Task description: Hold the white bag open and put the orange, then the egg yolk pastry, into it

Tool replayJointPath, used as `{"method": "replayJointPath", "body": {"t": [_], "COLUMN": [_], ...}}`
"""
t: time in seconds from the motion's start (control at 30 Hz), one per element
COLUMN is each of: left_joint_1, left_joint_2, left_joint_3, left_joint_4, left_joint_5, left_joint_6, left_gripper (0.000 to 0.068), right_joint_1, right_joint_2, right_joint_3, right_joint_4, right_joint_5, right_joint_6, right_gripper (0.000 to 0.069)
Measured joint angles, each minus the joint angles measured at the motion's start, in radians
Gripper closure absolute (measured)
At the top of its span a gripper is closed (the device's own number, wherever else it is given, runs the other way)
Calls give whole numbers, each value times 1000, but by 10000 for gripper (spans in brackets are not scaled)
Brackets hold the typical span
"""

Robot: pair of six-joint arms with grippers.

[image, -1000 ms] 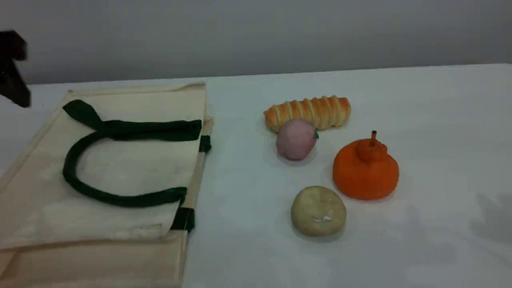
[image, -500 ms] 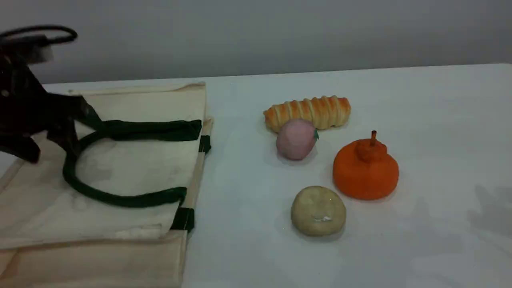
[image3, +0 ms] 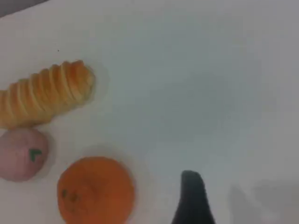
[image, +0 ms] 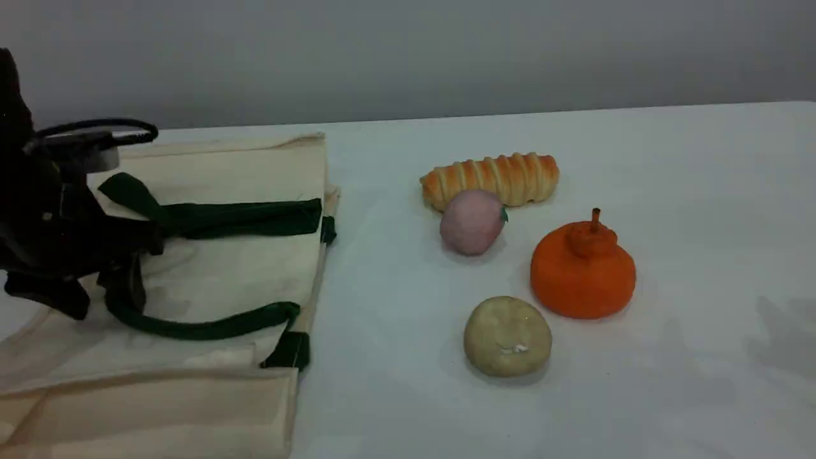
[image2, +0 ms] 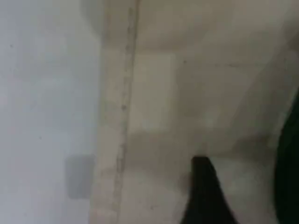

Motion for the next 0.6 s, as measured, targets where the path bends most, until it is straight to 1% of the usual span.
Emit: {"method": "replayJointPath", "body": {"t": [0.03, 0.1, 0.17, 0.2, 0.23, 0.37, 0.43, 0.53, 0.6], "left_joint_1": [0, 0, 0, 0, 0, -5, -18, -49, -74], "left_joint_2": [0, 0, 0, 0, -4, -52, -100, -186, -245], "left_joint_3": [0, 1, 1, 1, 1, 1, 1, -11, -40], "left_joint_4": [0, 0, 0, 0, 0, -8, -8, -38, -58], "left_joint_5": [0, -16, -38, -50, -53, -35, -18, -5, 41], "left_joint_6": [0, -1, -1, -1, -1, -1, 16, 57, 93], "left_gripper": [315, 419, 556, 594, 603, 603, 603, 603, 603], "right_joint_1": [0, 0, 0, 0, 0, 7, 33, 83, 122], "right_joint_2": [0, 0, 0, 0, 0, 0, 0, 0, 2], "right_joint_3": [0, 0, 0, 0, 0, 0, 0, 0, 0], "right_joint_4": [0, 0, 1, 2, 13, 32, 32, 37, 44], "right_joint_5": [0, 0, 1, 1, 1, 1, 1, -28, -50], "right_joint_6": [0, 0, 0, 0, 0, 0, -17, -43, -43], "right_gripper": [233, 233, 233, 233, 233, 233, 233, 233, 233]}}
